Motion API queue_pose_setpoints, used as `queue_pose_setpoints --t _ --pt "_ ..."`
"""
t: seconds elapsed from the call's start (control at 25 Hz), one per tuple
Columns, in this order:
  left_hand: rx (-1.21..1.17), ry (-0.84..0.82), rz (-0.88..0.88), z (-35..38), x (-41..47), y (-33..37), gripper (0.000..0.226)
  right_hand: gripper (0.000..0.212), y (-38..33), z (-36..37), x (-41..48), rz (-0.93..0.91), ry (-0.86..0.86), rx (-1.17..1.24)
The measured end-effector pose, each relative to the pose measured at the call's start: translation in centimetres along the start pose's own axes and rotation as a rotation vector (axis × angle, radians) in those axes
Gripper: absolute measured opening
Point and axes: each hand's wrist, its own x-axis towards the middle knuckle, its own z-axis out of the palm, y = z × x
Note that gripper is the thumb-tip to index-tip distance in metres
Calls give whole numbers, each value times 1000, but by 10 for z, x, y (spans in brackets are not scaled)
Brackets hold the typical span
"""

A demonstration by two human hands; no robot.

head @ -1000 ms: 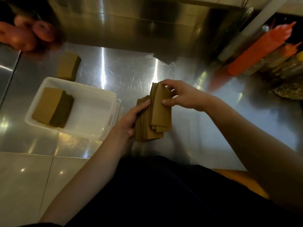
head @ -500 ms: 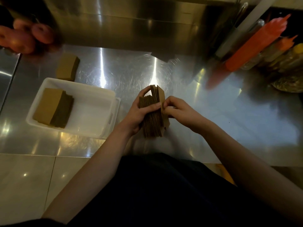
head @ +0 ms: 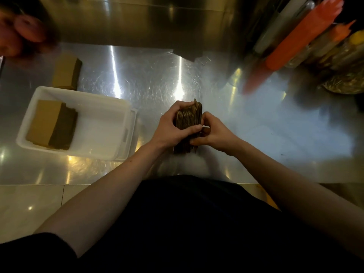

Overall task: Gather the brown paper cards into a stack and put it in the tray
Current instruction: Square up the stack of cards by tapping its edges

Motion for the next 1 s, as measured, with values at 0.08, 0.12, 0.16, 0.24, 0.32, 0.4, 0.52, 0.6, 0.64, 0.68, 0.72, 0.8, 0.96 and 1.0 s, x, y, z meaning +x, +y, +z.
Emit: queue_pose_setpoints --t 0.08,0.12,0.16,0.24,0.32,0.4,0.52,0.6,0.64,0.68,0.72,0.8,0.96,1.0 --pt "79 -6 100 3 0 -4 58 59 4 -2 4 -30 15 -63" --pt "120 -12 160 5 1 -7 58 66 7 -5 5 -54 19 -110" --pt "167 -17 222 7 1 -10 57 69 11 -6 7 -81 24 -169" --pt "248 -10 338 10 0 -23 56 65 20 -6 7 -156 33 -295" --pt "274 6 390 14 -7 -37 57 55 31 -2 6 -232 31 -368" --pt "280 22 398 17 -14 -47 60 46 39 2 6 -300 49 -383" --pt "296 -9 353 16 -22 -52 68 45 46 6 4 -330 62 -389" --pt "324 -13 308 15 -25 -54 78 52 48 6 4 -293 59 -398" --pt "342 -13 280 14 -28 -54 83 58 49 6 4 -280 40 -390" --pt "366 -14 245 13 -31 -54 88 68 48 5 3 -281 21 -380" --pt "393 -19 205 12 -34 -54 93 79 47 4 2 -296 5 -377" --pt "462 -58 146 9 -37 -52 97 92 46 2 3 -337 -28 -395" --pt "518 -194 108 5 -41 -46 96 89 50 2 2 -344 -11 -383" --pt "528 -202 99 4 -41 -44 93 90 51 1 1 -342 -20 -384"
